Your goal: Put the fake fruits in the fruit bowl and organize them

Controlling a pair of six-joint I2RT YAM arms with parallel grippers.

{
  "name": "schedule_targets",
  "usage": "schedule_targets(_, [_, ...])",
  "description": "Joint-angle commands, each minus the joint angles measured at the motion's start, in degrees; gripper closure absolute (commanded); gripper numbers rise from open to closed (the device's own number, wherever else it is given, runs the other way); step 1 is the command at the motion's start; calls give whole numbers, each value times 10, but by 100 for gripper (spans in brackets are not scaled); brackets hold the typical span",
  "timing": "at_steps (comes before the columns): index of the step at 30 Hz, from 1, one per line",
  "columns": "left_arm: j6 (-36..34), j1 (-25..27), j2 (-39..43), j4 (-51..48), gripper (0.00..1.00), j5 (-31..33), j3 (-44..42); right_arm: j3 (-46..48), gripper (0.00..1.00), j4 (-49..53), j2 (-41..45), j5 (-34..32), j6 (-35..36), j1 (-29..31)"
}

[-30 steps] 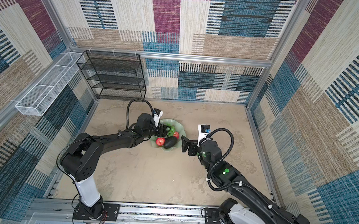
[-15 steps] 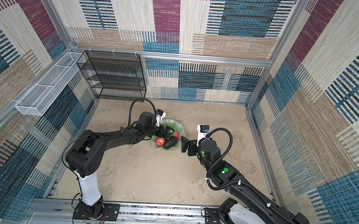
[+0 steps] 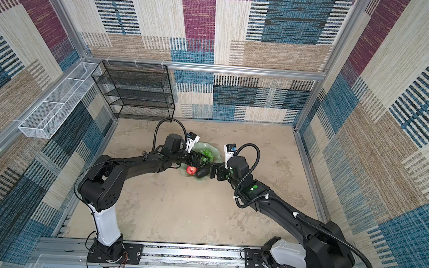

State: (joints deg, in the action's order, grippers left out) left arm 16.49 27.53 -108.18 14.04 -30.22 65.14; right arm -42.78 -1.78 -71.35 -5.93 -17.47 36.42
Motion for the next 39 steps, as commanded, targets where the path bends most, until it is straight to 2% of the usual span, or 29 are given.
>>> schedule_targets(1, [-1, -1, 7, 12, 5, -19, 0, -10, 1, -36, -29, 21, 8, -4])
schedule_targets(20, [2, -3, 9, 19, 5, -25, -6, -43, 2, -78, -132, 7, 15, -6])
schedule_targets(21, [2, -3, 8, 21, 5, -45, -7, -45, 2, -79, -134, 6, 15, -6])
schedule_targets(26, [4, -3, 5, 27, 5, -50, -11, -65, 3, -81, -155, 8, 16, -10])
schedule_targets(34, [1, -3, 3, 25, 6, -51, -10, -44, 3, -67, -121, 1, 18, -16])
schedule_targets(39, [1, -3, 0, 23, 6, -52, -7, -59, 3, -70, -139, 1, 20, -17])
